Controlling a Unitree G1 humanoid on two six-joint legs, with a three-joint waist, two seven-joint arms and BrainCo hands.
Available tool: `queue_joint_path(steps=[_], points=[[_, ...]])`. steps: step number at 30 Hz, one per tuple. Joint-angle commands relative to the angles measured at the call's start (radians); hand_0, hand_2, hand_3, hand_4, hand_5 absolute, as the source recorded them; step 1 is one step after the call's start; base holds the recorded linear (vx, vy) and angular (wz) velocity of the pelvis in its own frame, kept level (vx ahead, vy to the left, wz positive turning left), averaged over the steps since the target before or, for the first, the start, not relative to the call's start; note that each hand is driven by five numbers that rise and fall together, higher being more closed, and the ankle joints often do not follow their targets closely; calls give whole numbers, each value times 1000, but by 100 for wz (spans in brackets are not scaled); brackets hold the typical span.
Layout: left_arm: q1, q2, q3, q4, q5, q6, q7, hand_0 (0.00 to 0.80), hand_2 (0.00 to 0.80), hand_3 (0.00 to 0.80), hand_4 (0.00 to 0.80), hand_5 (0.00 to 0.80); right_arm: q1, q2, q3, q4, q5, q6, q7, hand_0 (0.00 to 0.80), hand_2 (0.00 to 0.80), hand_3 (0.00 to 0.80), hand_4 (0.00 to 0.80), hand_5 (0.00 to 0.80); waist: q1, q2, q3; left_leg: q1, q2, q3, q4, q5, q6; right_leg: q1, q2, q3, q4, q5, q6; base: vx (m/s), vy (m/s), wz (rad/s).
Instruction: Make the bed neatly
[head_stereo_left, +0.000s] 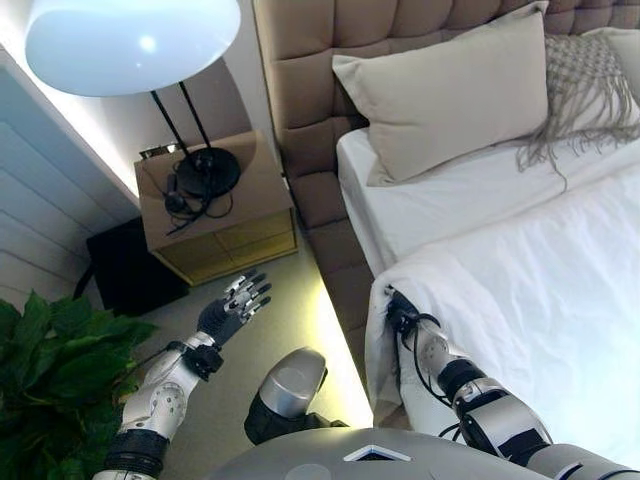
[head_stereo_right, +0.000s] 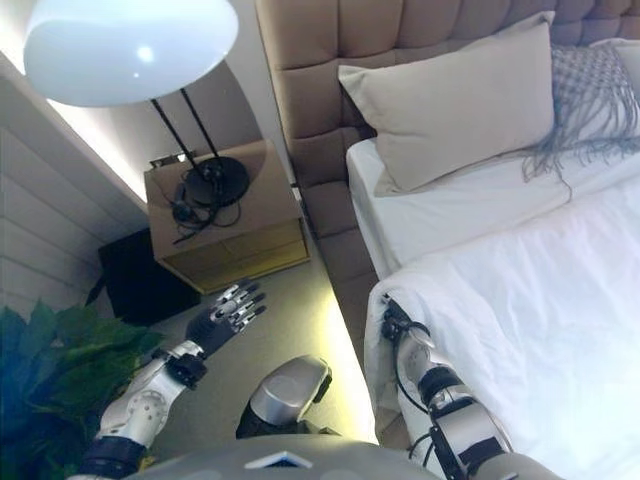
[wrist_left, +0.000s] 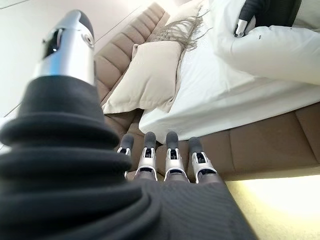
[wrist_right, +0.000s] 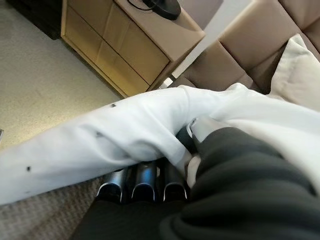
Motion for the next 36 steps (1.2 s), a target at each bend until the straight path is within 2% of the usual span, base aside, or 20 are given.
queue_joint_path(steps=[1,2,7,14,15,19,27,33,36], points=[[14,12,4,-87,26,-12,-38,0,0,0,0,0,-106,97,62,-68,-29,16,59,72,72,72,72,72,28,-14,-54,11,54,-23,-84,66,-62,-29,-74,20,-16,226,31,38,-18,-3],[16,11,7,-86,28,-12,-38,0,0,0,0,0,-95,94,60,-68,-31,25,64,0,0,0,0,0,25,-15,-56,14,54,-21,-85,66,-61,-30,-75,23,-15,228,32,38,-23,-4],[27,1,11,-75,24,-23,-32,0,0,0,0,0,-40,72,33,-15,-27,77,87,0,0,0,0,0,-1,-15,-65,41,63,-4,-109,69,-53,-36,-65,46,-33,240,32,12,-28,-13],[8,-13,-7,-55,3,-52,0,0,0,0,0,0,34,39,-13,101,-27,71,145,0,0,0,0,0,-40,-9,-71,71,96,17,-155,83,-55,-48,-40,75,-88,250,33,-39,-44,-19],[3,-17,-14,-47,-1,-63,5,0,0,0,0,0,46,31,-25,112,-29,73,161,0,0,0,0,0,-51,-9,-72,62,94,23,-167,109,-49,-58,-40,69,-107,270,23,-119,-9,-29],[-15,-26,-25,-29,-13,-85,24,0,0,0,0,0,106,11,-42,127,-40,96,219,0,0,0,0,0,-80,-3,-72,71,111,33,-189,115,-53,-85,-30,97,-118,273,26,-82,-20,-21],[-27,-49,-39,-30,-22,-98,40,0,0,0,0,0,165,12,-99,200,17,129,243,0,0,0,0,0,-111,13,-72,75,125,38,-224,135,-57,-113,-22,111,-107,265,25,-68,9,-7],[-25,-60,-45,-24,-21,-124,47,0,0,0,0,0,193,8,-145,237,41,134,262,0,0,0,0,0,-133,22,-70,94,134,40,-276,163,-58,-132,-15,115,-100,266,25,-57,24,2],[-29,-59,-43,-24,-28,-135,59,0,0,0,0,0,206,12,-156,230,57,111,271,0,0,0,0,0,-146,22,-73,109,141,45,-320,184,-58,-136,-4,121,-120,279,27,-79,-17,0]])
